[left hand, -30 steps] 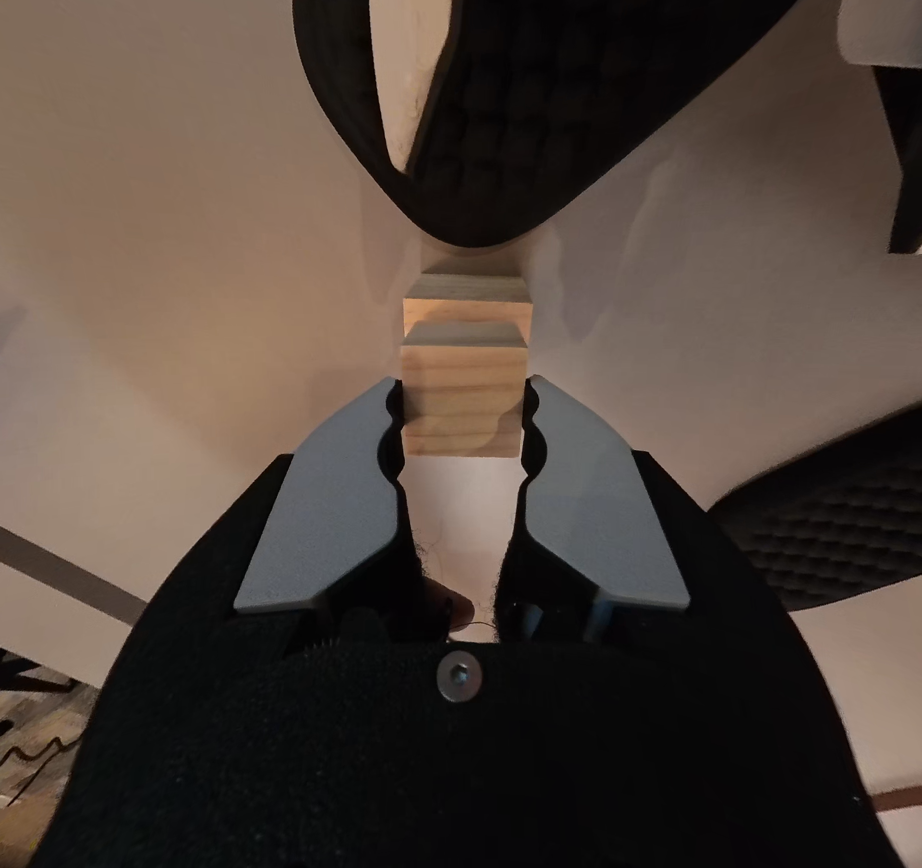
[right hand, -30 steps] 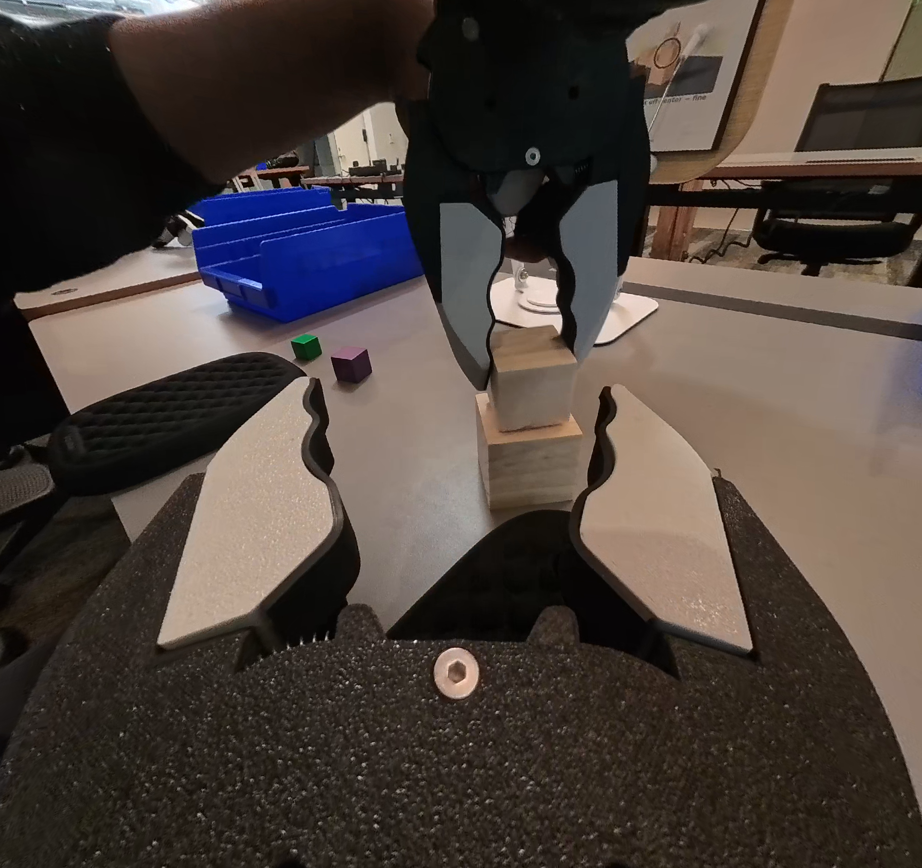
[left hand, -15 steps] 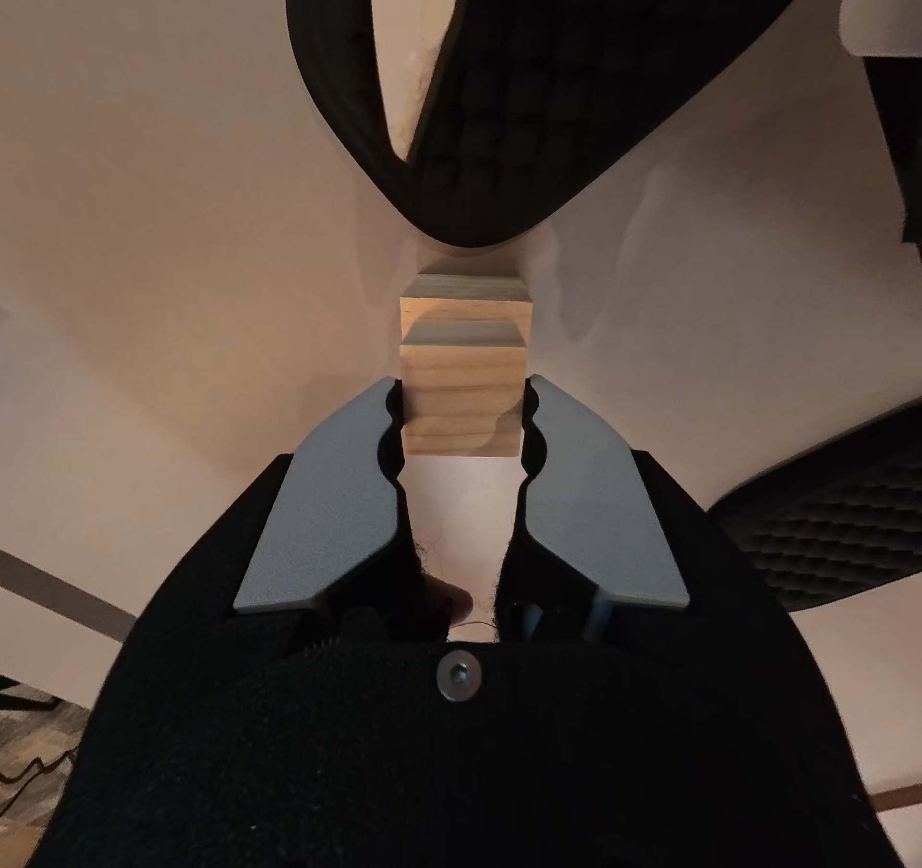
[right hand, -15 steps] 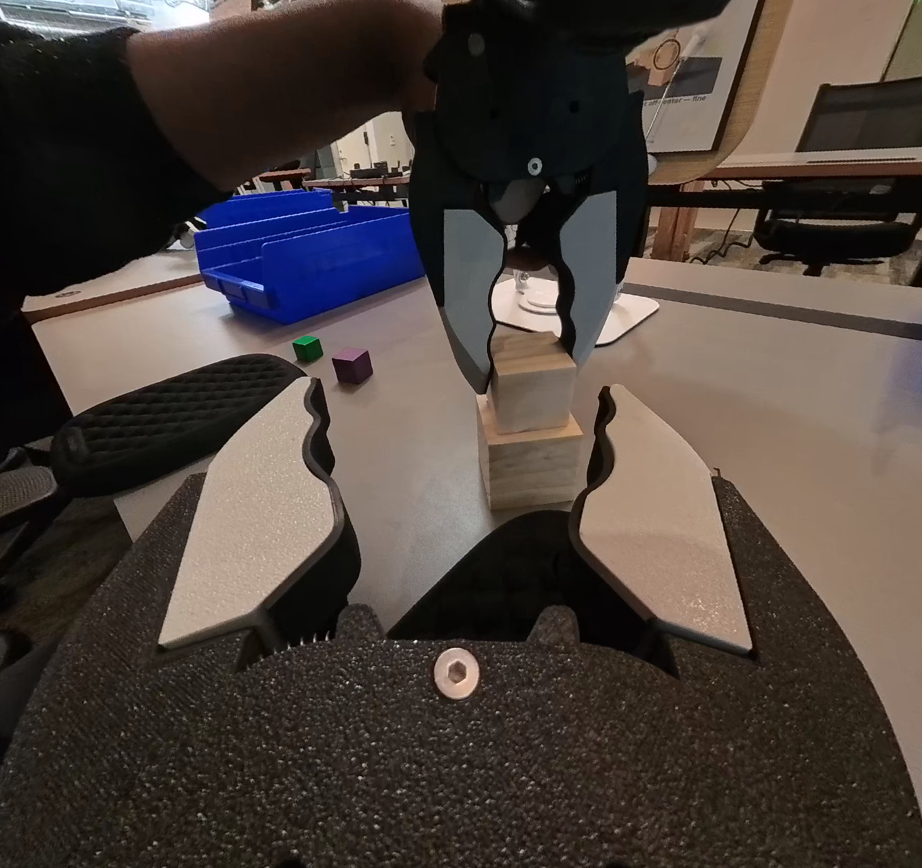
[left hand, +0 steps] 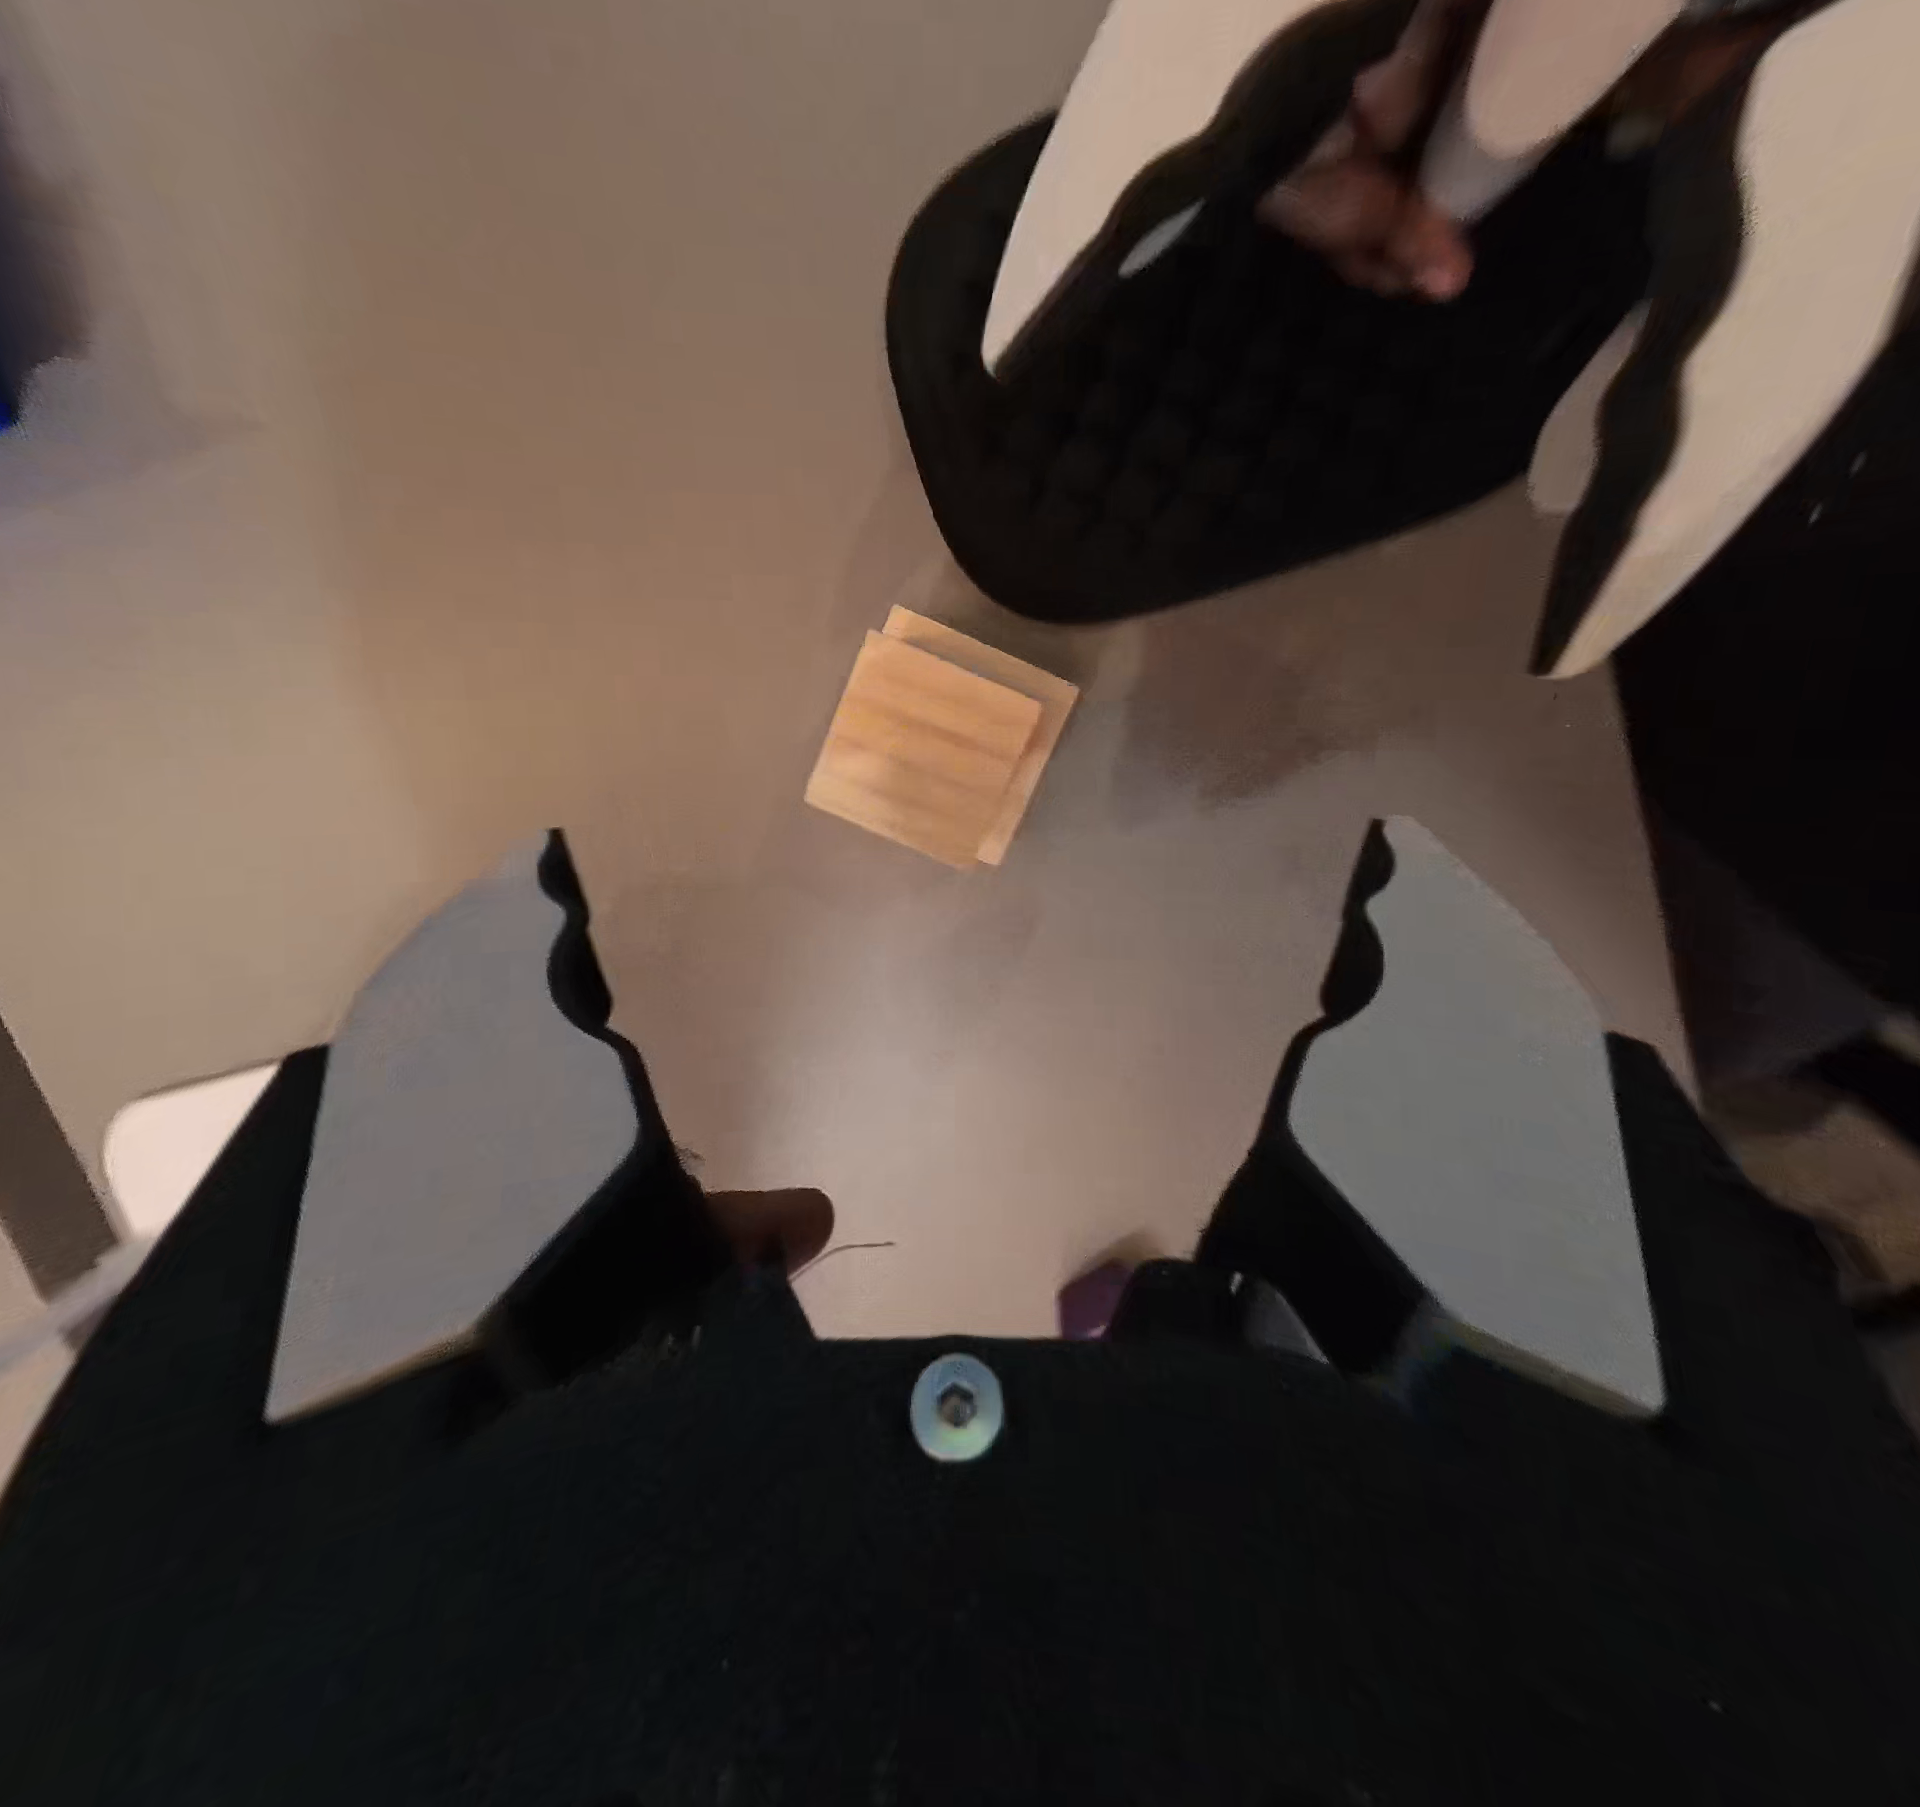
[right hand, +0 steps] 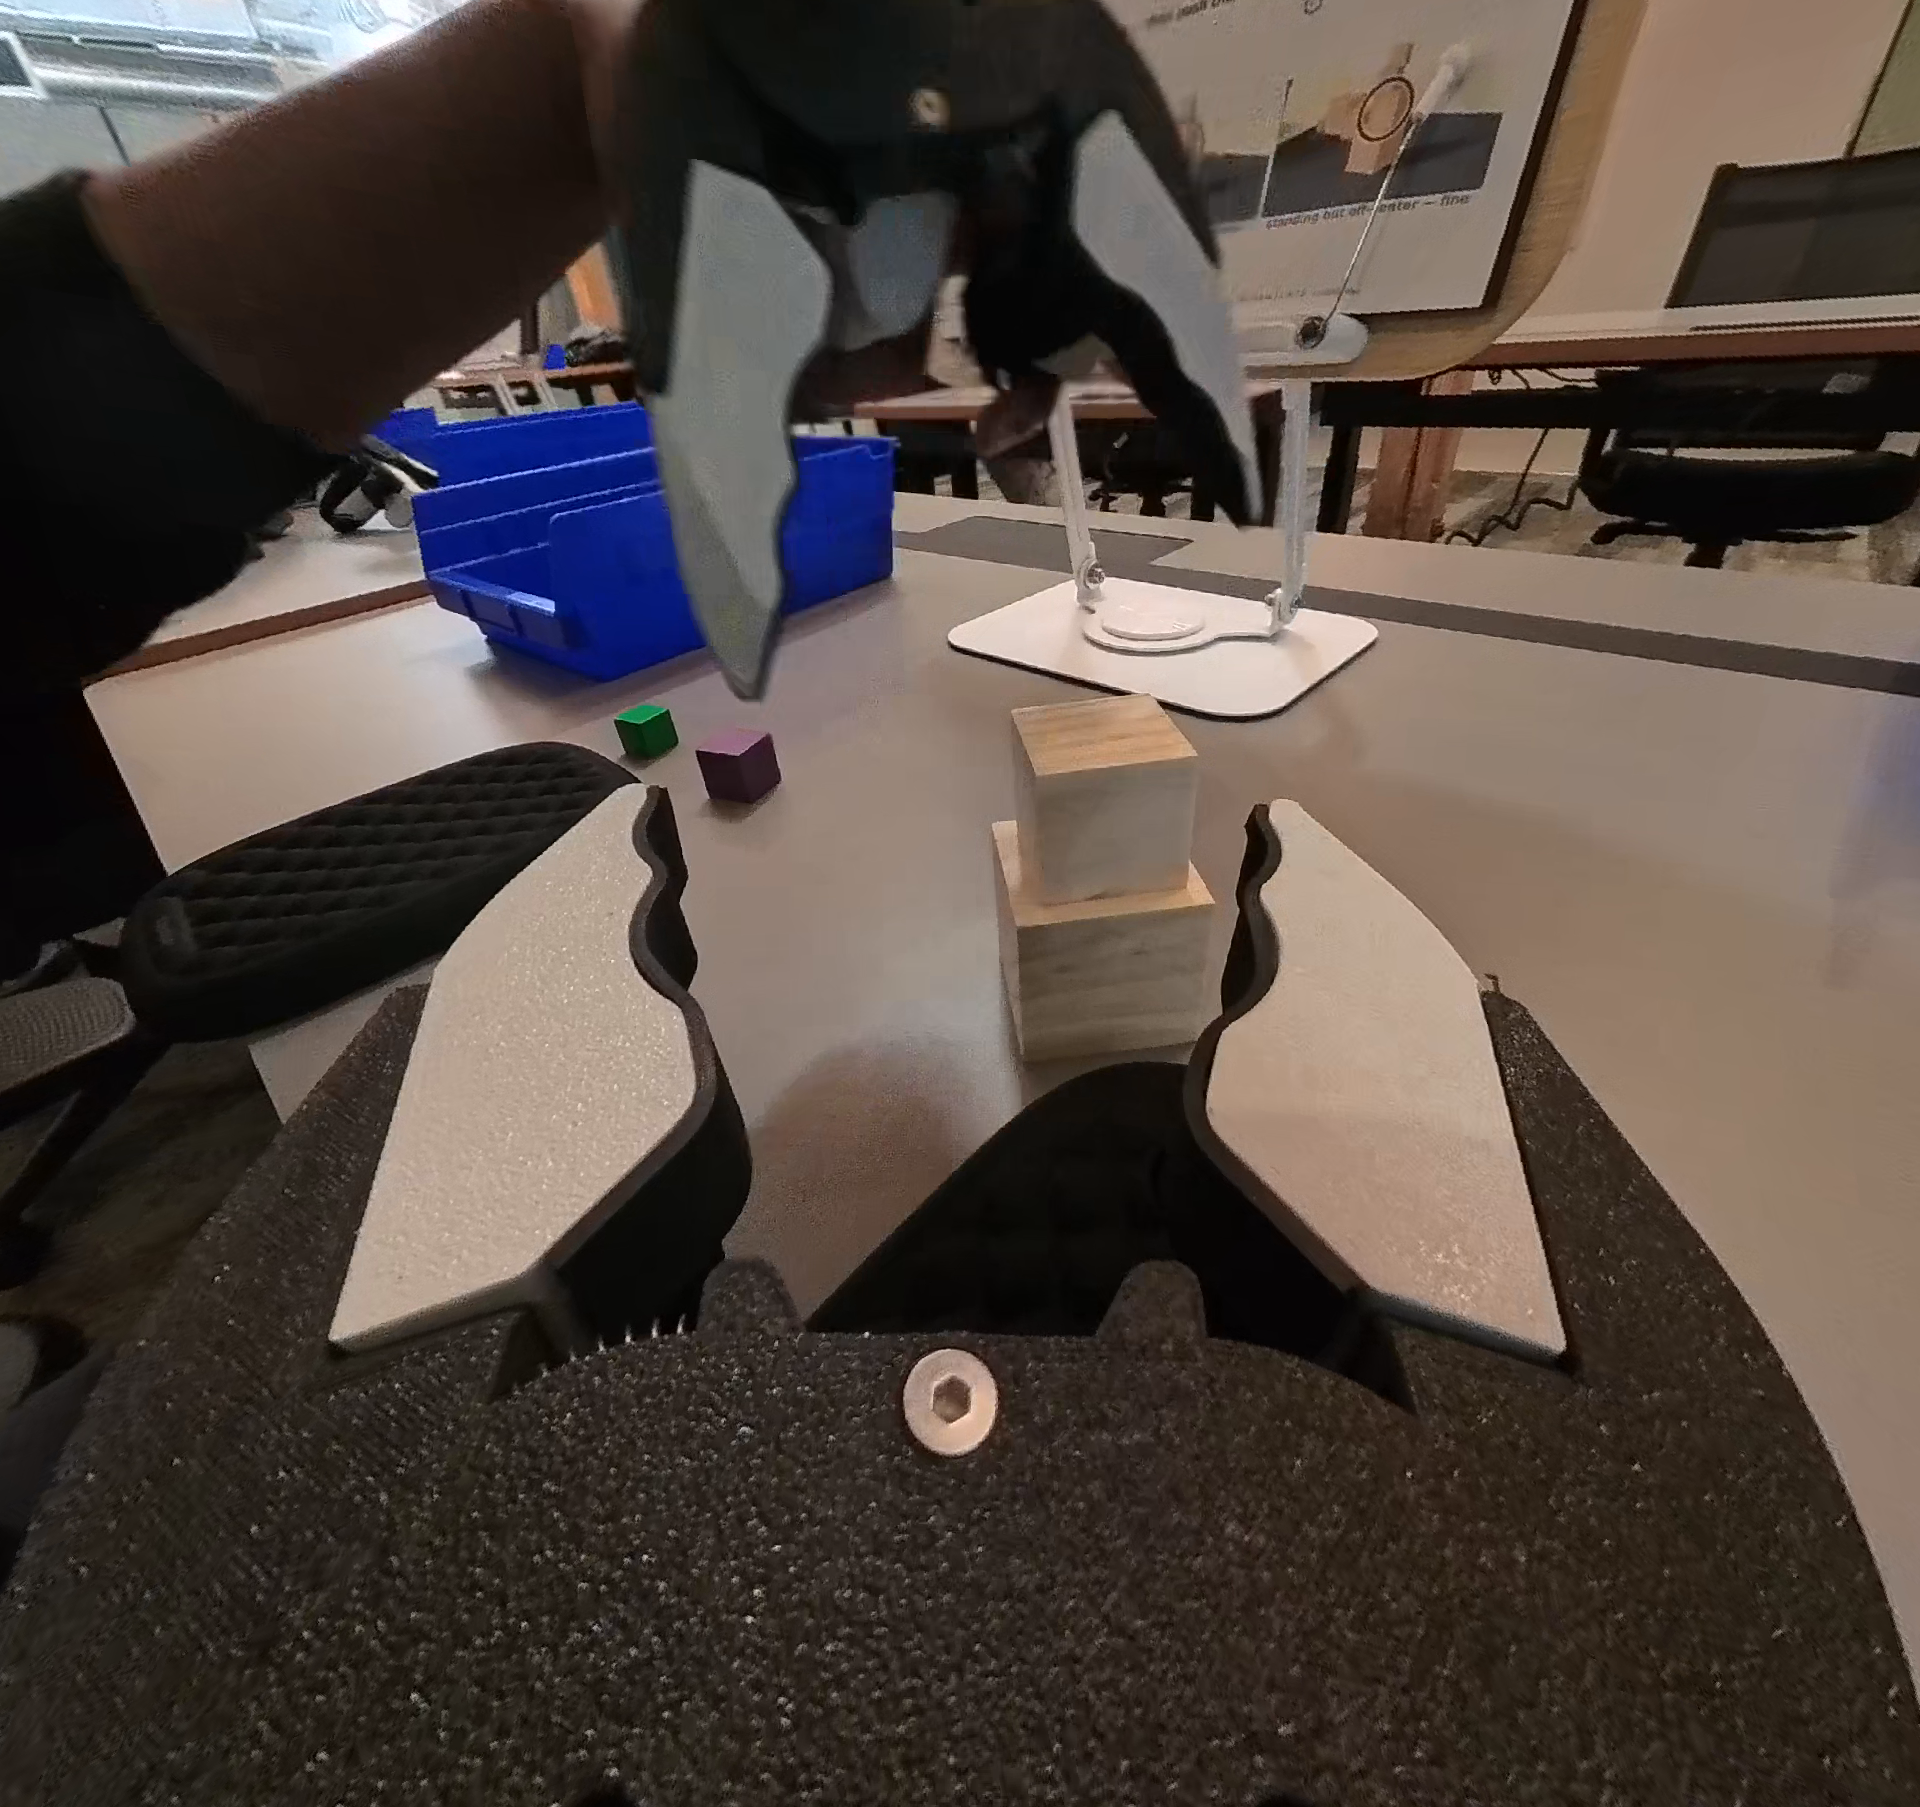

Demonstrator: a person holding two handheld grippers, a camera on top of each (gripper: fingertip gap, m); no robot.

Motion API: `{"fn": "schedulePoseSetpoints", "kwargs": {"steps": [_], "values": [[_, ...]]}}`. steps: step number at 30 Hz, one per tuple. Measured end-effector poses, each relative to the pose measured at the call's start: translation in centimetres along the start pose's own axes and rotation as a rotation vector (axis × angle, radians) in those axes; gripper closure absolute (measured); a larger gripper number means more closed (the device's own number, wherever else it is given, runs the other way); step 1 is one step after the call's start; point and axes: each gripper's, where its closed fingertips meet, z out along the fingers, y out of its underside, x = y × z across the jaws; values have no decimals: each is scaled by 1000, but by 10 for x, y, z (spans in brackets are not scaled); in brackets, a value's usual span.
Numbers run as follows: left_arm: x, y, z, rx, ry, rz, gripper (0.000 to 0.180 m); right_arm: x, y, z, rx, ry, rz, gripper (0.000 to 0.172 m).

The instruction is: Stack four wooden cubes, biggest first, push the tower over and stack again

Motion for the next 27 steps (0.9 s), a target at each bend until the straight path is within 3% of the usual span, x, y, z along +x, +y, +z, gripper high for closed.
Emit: {"fn": "schedulePoseSetpoints", "kwargs": {"steps": [2, 6, 11, 16, 22, 27], "values": [[3, 7, -14, 88, -66, -76, 35, 0, 0, 0, -1, 2, -2, 71], [6, 48, -44, 153, -253, -257, 34, 0, 0, 0, -3, 5, -5, 71], [32, 128, -63, 33, -325, -487, 52, -1, 1, 1, -11, 3, -12, 72], [50, 195, -52, -74, -305, -675, 66, -2, 1, 0, -6, 3, -19, 73], [60, 222, -10, -157, -209, -639, 99, -3, 2, 1, -13, 1, -29, 73], [56, 219, 13, -137, -153, -638, 111, -2, 1, 0, -9, -2, -21, 75]]}}
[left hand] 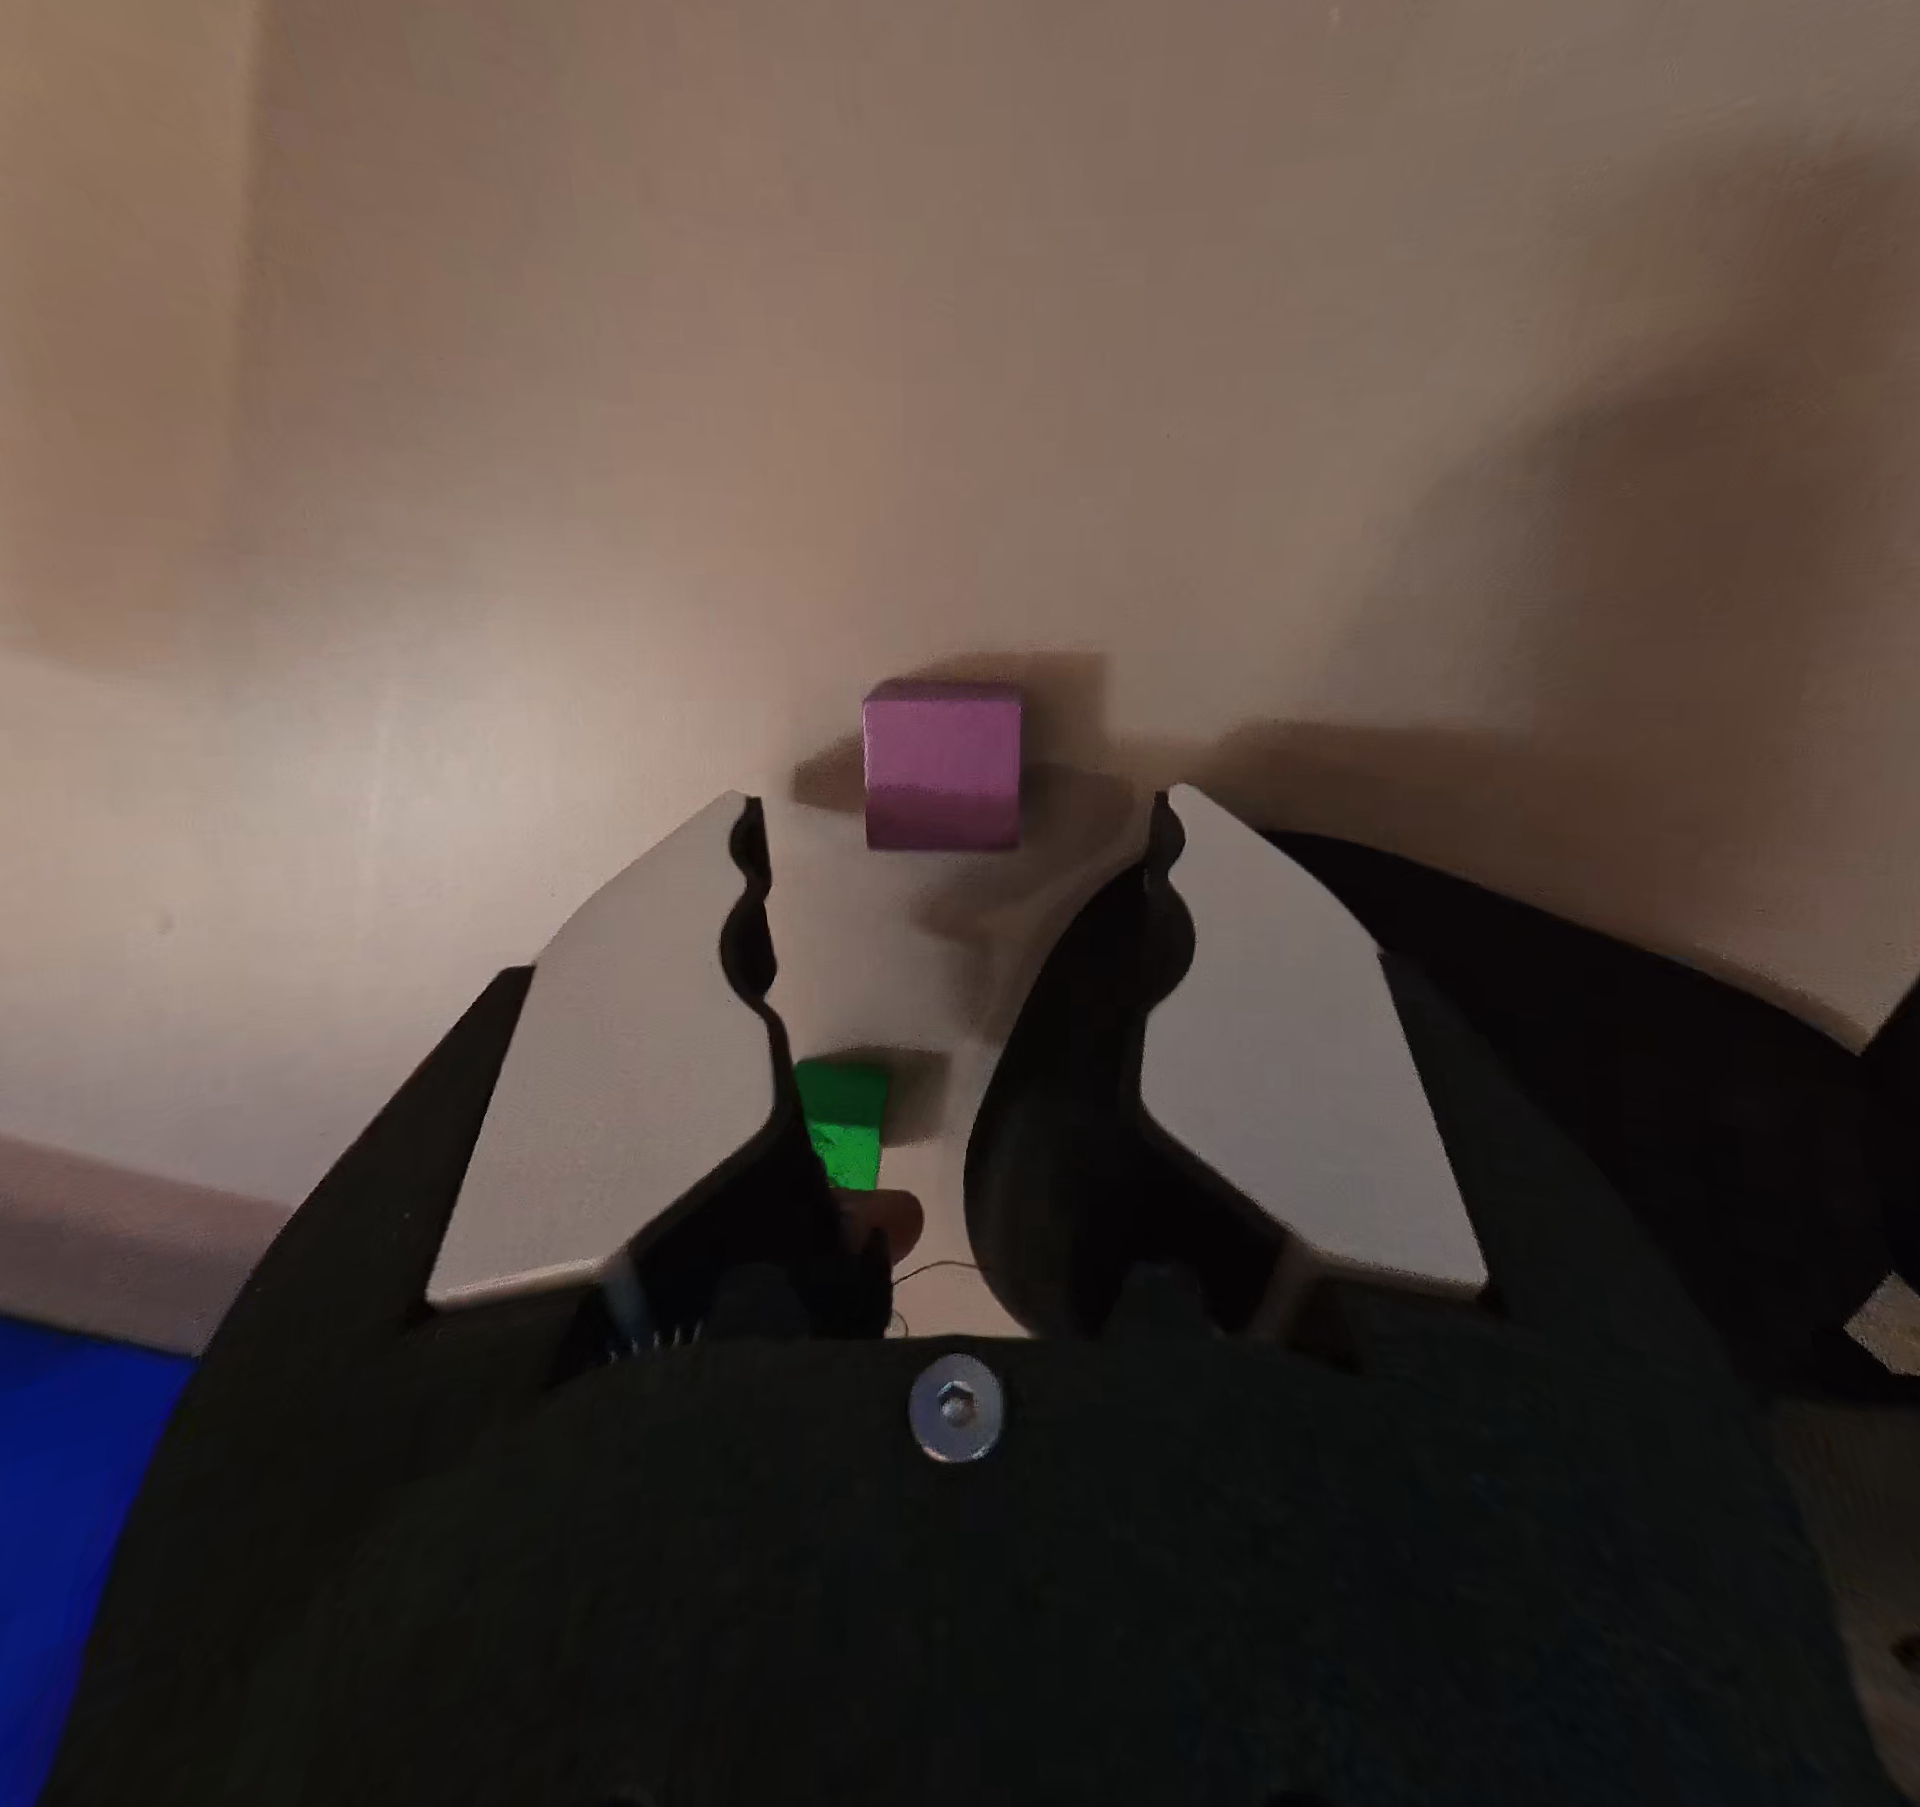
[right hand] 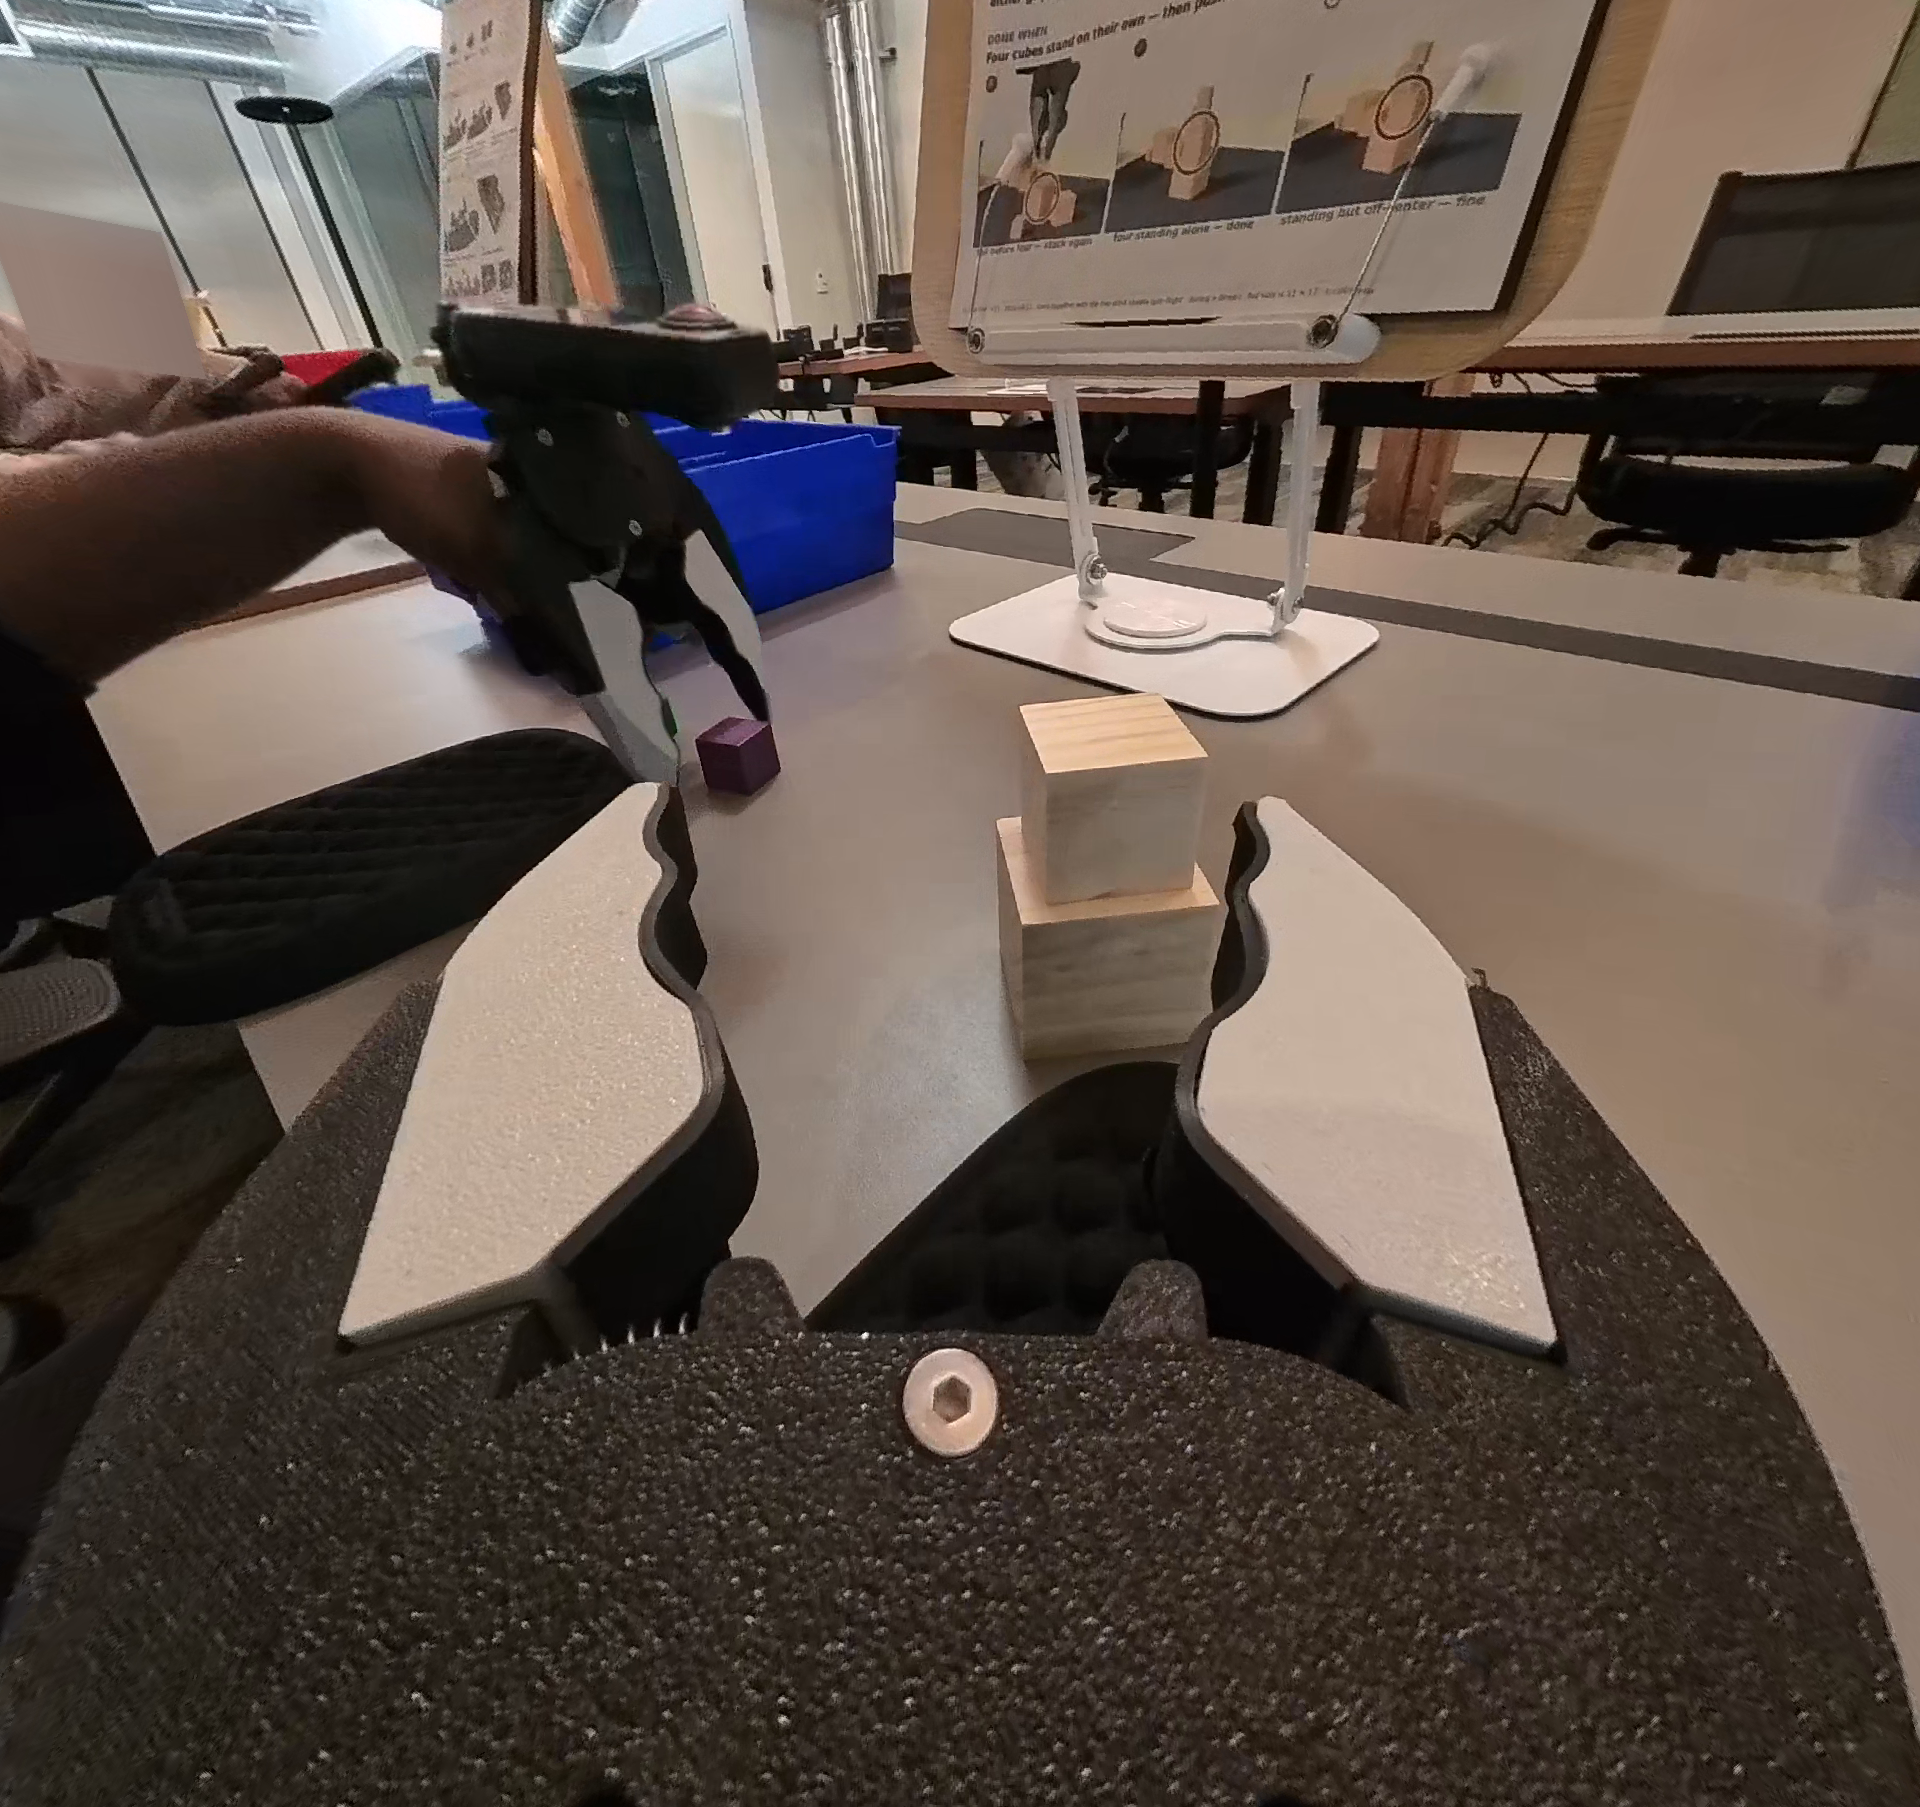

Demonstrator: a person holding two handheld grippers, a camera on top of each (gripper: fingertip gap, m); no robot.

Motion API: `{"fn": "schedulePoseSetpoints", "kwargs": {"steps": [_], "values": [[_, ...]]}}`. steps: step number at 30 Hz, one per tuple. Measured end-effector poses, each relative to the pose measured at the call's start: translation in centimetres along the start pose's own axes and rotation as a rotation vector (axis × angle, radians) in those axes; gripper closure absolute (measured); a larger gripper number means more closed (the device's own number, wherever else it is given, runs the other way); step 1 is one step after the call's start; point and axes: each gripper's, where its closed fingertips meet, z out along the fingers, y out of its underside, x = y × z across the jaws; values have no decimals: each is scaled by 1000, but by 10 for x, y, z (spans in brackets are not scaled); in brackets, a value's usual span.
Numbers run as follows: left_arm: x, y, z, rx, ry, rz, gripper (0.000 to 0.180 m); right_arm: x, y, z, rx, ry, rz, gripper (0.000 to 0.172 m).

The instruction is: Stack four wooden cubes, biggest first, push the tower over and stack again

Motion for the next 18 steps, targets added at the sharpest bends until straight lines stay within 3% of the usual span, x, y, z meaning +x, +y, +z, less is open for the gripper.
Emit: {"fn": "schedulePoseSetpoints", "kwargs": {"steps": [8, 11, 15, 18], "values": [[-2, -3, 3, -3, 8, 21, 132, 0, 0, 0, 1, -1, 0, 75], [-3, -8, 0, 23, 5, 43, 153, 0, 0, 0, 0, 1, 0, 75], [1, -17, -10, 45, 18, 72, 154, 0, 1, 0, -4, 1, -3, 76], [5, -41, -33, 111, 18, 91, 154, 0, 0, 0, -4, 0, -1, 76]]}}
